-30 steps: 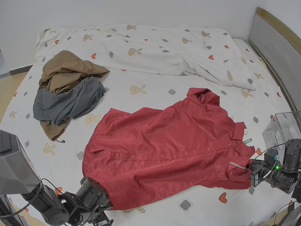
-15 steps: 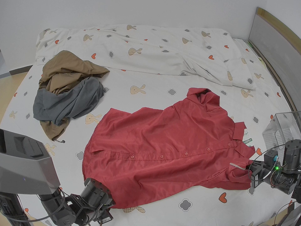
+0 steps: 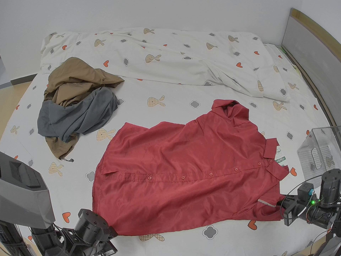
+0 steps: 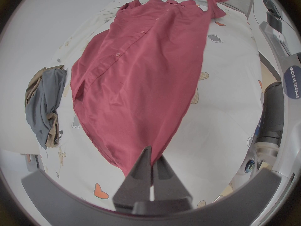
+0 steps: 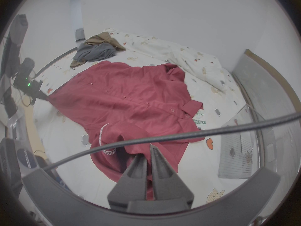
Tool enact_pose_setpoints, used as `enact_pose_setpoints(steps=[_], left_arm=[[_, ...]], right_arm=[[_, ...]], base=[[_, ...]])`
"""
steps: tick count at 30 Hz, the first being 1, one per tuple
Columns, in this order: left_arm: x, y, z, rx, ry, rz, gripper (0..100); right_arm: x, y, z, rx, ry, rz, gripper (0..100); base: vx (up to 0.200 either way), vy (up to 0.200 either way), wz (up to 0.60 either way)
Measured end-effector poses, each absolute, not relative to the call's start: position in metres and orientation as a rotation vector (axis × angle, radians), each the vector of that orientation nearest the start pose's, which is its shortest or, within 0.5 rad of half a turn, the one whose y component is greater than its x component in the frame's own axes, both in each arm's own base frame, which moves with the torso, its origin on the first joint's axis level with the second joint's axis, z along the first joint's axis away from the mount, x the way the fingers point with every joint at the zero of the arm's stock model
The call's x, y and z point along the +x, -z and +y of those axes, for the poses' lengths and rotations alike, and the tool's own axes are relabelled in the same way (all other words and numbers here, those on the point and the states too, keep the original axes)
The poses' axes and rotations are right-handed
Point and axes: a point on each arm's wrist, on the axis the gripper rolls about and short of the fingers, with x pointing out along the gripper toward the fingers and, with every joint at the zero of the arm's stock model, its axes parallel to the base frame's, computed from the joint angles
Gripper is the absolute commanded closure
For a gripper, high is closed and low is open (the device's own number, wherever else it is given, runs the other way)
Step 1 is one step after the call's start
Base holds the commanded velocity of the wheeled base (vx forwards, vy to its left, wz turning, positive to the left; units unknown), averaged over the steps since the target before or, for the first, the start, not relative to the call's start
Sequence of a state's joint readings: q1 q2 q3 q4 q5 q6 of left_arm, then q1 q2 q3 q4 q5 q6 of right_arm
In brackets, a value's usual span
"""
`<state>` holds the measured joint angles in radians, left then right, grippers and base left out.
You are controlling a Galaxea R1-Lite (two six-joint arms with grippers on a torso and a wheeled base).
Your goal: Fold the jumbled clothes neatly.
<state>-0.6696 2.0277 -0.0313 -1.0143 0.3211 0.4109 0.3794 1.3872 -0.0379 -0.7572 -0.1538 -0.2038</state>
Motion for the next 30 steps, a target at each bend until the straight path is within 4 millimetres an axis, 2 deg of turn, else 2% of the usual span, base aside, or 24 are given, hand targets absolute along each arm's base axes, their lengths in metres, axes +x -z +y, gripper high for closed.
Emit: enact_pose_setpoints(steps=[5,11,14,20,30], left_arm=[[0.152,0.000,-0.106,0.825,0.468,0.770,100],[0.163,-0.009,-0.101,0.781,0.406,0.692,100],[0.172,-0.012,-0.100,0.763,0.375,0.667,100],[0.202,-0.018,-0.102,0.709,0.302,0.609,100],[0.246,-0.018,-0.113,0.657,0.241,0.535,100]], right_arm=[[0.119,-0.076,0.050,-0.389,-0.332,0.636,100],[0.117,-0.087,0.051,-0.399,-0.356,0.652,100],[0.121,-0.098,0.054,-0.391,-0.357,0.629,100],[0.136,-0.119,0.058,-0.367,-0.336,0.556,100],[0.168,-0.120,0.063,-0.365,-0.293,0.602,100]], base=[[0.000,0.000,0.00],[0.000,0.000,0.00],[0.000,0.000,0.00],[0.000,0.000,0.00],[0.000,0.000,0.00]])
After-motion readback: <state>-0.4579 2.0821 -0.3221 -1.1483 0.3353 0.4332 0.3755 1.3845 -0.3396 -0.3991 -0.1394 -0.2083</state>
